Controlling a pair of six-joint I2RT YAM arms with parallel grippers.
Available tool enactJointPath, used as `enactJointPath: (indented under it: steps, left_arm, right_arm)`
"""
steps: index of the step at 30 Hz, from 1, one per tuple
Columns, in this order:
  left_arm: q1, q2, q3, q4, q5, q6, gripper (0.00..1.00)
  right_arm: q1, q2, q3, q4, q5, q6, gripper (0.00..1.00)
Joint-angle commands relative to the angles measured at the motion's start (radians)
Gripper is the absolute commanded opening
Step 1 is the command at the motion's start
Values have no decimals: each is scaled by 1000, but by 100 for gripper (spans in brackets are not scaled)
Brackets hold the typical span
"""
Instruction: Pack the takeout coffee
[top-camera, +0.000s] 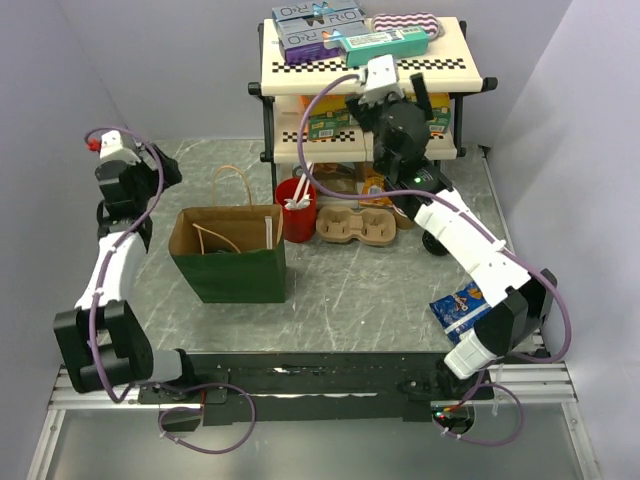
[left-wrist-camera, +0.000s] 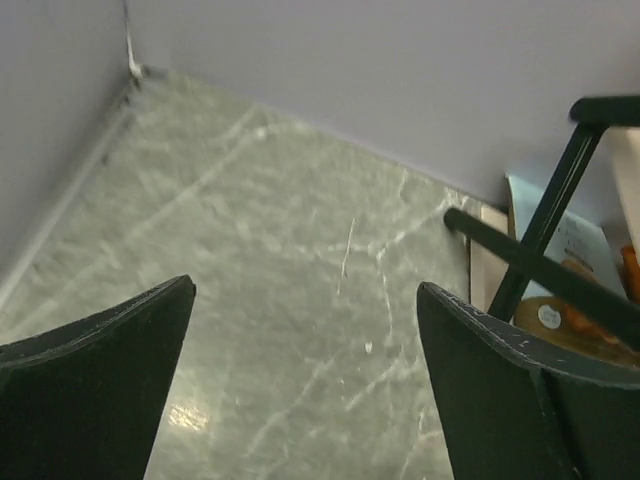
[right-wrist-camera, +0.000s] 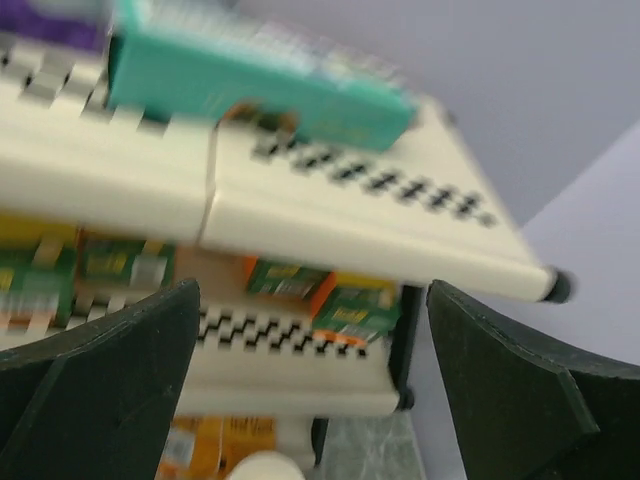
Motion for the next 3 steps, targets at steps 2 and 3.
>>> enactJointPath:
  steps: [2, 3]
  left_arm:
    - [-4, 12, 1, 196, 44, -108, 99]
    - [-4, 15, 2, 196, 47, -108, 100]
  right_arm:
    - [31, -36, 42, 447, 182, -150, 100]
    - [31, -39, 36, 455, 182, -153, 100]
